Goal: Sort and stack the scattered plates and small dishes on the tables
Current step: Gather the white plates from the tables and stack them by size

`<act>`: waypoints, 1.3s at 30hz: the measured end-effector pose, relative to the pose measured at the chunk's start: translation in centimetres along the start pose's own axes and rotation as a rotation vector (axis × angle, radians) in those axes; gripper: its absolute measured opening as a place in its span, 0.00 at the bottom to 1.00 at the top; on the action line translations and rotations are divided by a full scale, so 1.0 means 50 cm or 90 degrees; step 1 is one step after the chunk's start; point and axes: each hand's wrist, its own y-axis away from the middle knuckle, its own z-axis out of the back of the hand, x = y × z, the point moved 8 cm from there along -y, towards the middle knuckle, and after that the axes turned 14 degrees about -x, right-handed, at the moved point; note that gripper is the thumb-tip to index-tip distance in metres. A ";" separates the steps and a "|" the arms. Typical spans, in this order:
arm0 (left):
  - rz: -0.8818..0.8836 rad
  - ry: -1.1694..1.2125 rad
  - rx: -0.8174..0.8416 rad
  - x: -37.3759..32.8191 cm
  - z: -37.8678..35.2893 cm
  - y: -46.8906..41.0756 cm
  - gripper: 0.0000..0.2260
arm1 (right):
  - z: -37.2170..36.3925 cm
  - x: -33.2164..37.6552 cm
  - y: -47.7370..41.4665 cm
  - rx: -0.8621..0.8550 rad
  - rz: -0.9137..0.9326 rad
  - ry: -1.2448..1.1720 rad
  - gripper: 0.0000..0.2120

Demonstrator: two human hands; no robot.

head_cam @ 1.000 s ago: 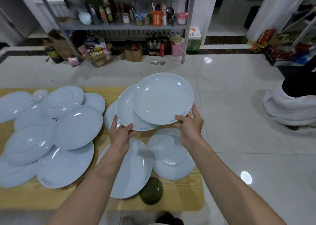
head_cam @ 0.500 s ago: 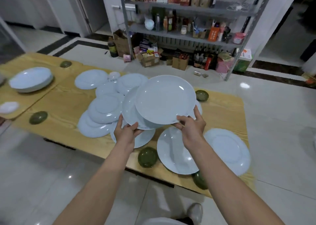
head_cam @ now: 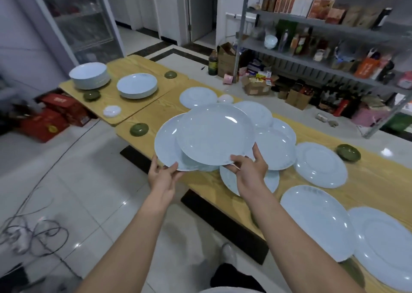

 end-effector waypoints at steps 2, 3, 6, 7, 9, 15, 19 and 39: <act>-0.006 0.015 -0.019 -0.030 0.019 -0.036 0.36 | -0.049 -0.029 -0.004 0.014 -0.006 0.010 0.41; -0.008 0.021 -0.032 -0.044 0.027 -0.055 0.36 | -0.073 -0.043 -0.009 0.021 -0.010 0.015 0.41; -0.020 0.030 -0.063 -0.086 0.037 -0.123 0.35 | -0.148 -0.087 -0.029 0.043 -0.029 0.025 0.41; -0.024 0.034 -0.071 -0.100 0.038 -0.147 0.35 | -0.175 -0.101 -0.038 0.050 -0.036 0.027 0.41; -0.026 0.042 -0.085 -0.128 0.035 -0.196 0.36 | -0.231 -0.130 -0.061 0.055 -0.045 0.035 0.42; -0.047 0.019 -0.114 -0.225 0.004 -0.345 0.35 | -0.411 -0.205 -0.134 0.060 -0.063 0.062 0.41; -0.053 0.012 -0.109 -0.302 -0.021 -0.439 0.35 | -0.536 -0.239 -0.174 0.081 -0.054 0.071 0.40; 0.054 -0.085 0.033 -0.577 -0.204 -0.999 0.38 | -1.004 -0.443 -0.335 -0.068 0.018 0.018 0.42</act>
